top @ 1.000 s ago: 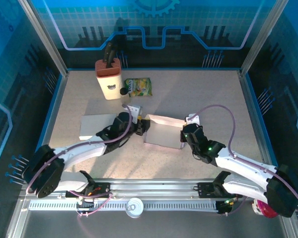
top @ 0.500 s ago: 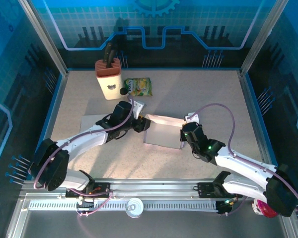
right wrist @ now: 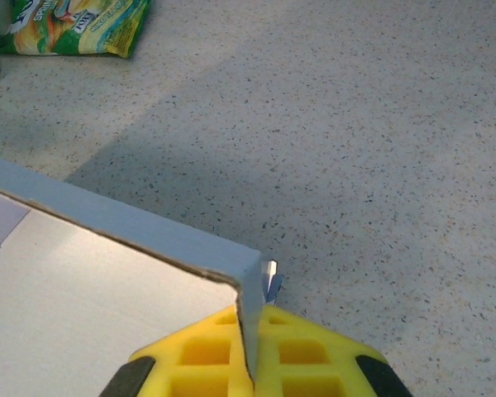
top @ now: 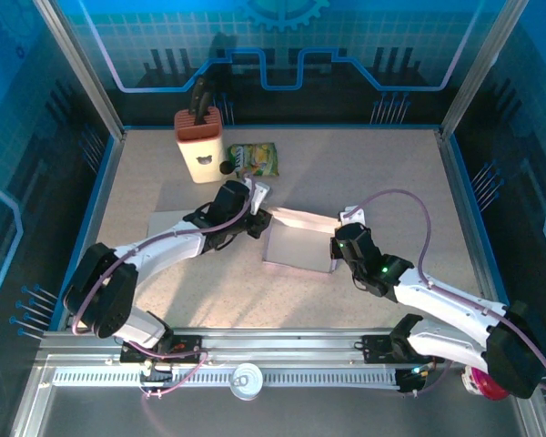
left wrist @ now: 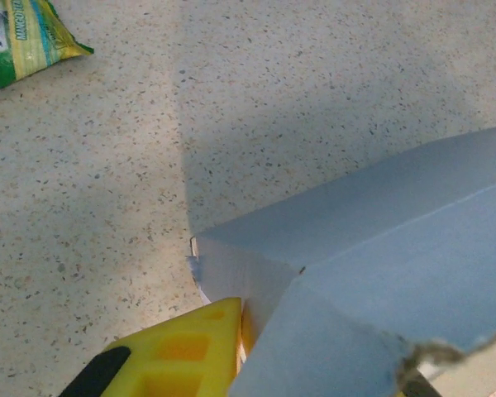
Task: Fold the paper box
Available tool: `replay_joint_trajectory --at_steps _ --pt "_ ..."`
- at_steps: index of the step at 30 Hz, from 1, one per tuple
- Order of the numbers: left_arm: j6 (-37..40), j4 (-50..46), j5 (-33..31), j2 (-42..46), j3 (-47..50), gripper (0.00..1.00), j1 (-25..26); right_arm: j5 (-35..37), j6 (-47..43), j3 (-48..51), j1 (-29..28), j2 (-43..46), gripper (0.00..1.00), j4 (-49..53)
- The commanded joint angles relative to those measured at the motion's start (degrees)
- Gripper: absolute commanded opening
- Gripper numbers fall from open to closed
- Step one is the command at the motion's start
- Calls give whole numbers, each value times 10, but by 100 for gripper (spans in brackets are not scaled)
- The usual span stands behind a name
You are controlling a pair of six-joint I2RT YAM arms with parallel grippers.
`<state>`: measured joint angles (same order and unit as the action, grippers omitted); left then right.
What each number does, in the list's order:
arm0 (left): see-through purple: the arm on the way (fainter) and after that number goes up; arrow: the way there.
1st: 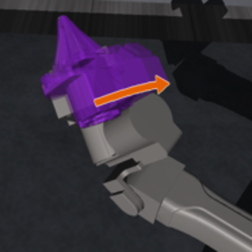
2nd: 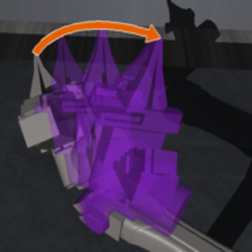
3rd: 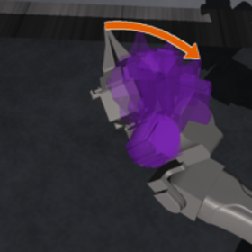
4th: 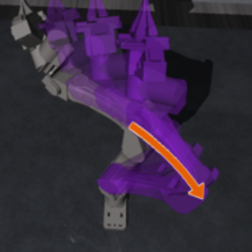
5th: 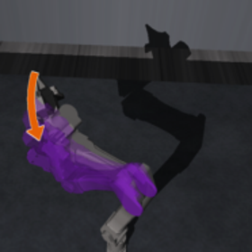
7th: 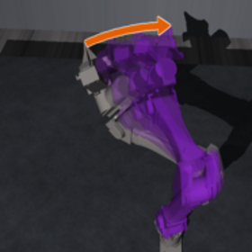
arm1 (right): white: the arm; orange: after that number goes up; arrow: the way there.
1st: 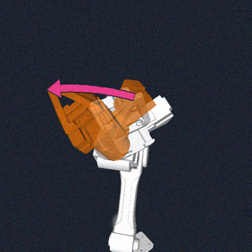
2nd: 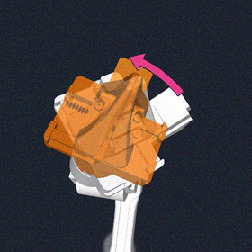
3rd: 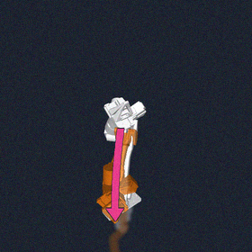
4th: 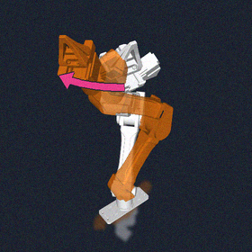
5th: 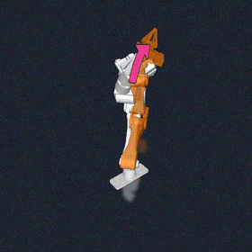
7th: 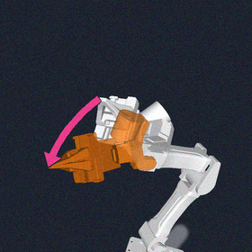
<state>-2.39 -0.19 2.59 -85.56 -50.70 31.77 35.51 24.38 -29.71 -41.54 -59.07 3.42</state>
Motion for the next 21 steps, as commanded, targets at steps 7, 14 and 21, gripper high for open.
replay_joint_trajectory --at_steps 7,14,21 --pt "-22 35 -27 -8 4 0 22 -8 -18 -6 6 -6 0 -40" --pt "-67 112 -57 -3 50 0 42 -14 -59 15 4 2 0 -119" --pt "-90 226 -87 13 129 0 55 -15 -54 37 -2 0 0 -124"
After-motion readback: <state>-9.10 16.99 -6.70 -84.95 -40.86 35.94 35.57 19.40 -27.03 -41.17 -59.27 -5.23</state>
